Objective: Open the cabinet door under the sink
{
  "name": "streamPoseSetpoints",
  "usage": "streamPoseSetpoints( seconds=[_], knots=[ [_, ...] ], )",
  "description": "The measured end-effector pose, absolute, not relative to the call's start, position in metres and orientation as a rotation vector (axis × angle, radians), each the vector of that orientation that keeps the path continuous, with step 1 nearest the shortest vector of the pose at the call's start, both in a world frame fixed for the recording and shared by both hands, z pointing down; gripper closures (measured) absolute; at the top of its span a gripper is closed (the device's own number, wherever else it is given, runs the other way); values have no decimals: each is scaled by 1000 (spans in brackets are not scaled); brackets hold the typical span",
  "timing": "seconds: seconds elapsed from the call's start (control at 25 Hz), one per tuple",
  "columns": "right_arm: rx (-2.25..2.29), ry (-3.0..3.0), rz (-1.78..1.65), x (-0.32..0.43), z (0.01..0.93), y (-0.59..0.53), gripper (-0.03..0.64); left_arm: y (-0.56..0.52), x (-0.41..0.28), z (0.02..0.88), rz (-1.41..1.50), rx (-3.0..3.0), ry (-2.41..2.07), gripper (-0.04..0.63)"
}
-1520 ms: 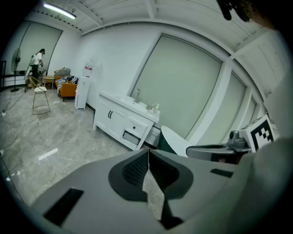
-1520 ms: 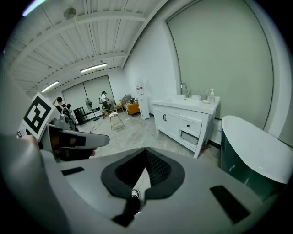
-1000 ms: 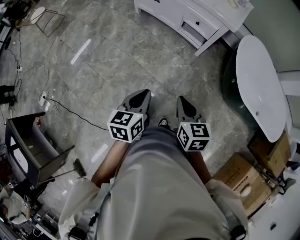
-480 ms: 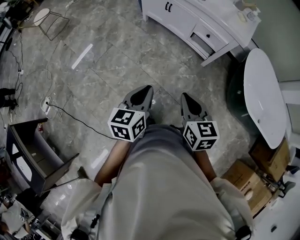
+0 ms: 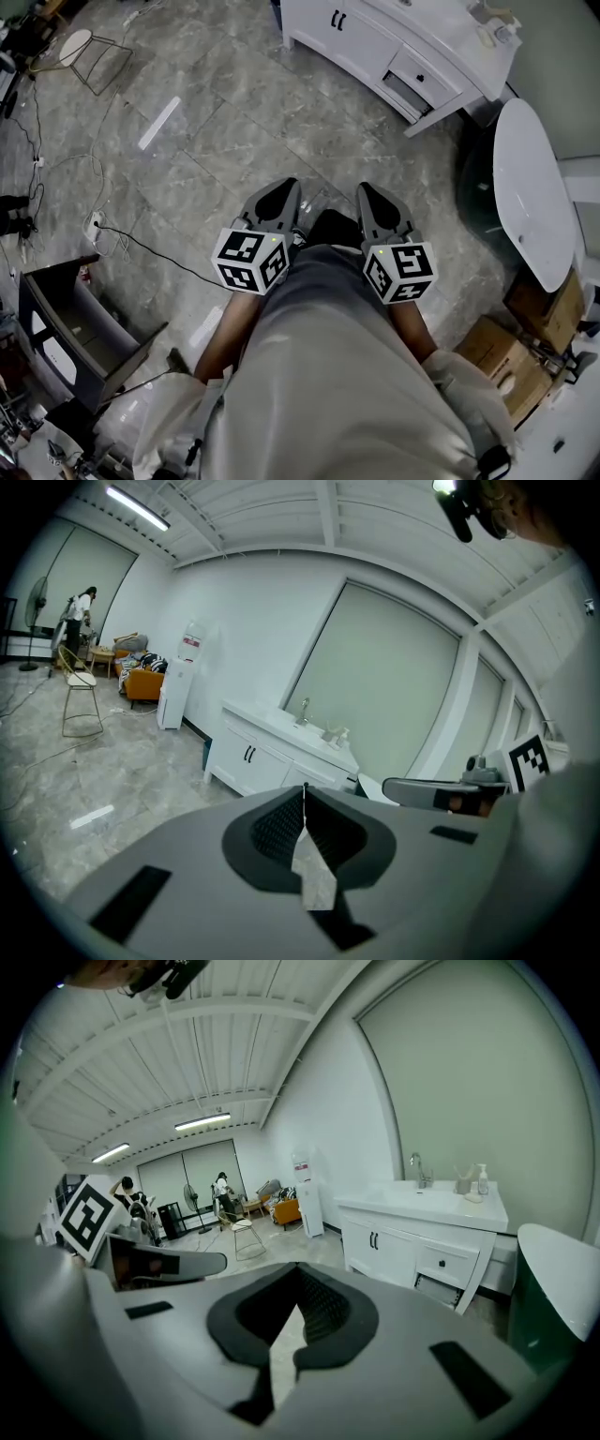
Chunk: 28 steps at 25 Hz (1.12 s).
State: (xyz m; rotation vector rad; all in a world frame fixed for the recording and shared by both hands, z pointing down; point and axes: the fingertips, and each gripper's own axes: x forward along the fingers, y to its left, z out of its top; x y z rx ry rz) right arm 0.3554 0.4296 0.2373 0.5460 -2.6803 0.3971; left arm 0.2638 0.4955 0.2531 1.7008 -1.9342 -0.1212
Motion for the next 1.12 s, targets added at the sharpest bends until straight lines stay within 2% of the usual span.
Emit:
streamPoseSetpoints(
  seconds=[0.4, 0.8, 1.12],
  knots=[
    [517, -2678, 463, 302, 261, 377, 609, 455, 210, 271, -100, 1646, -1936, 597],
    [618, -2598, 434, 222, 274, 263, 611, 350, 124, 259, -140, 1636, -1914, 597],
    [526, -2579, 533, 169, 284, 183, 609, 267, 77, 257, 23, 1629, -1968, 597]
  ],
)
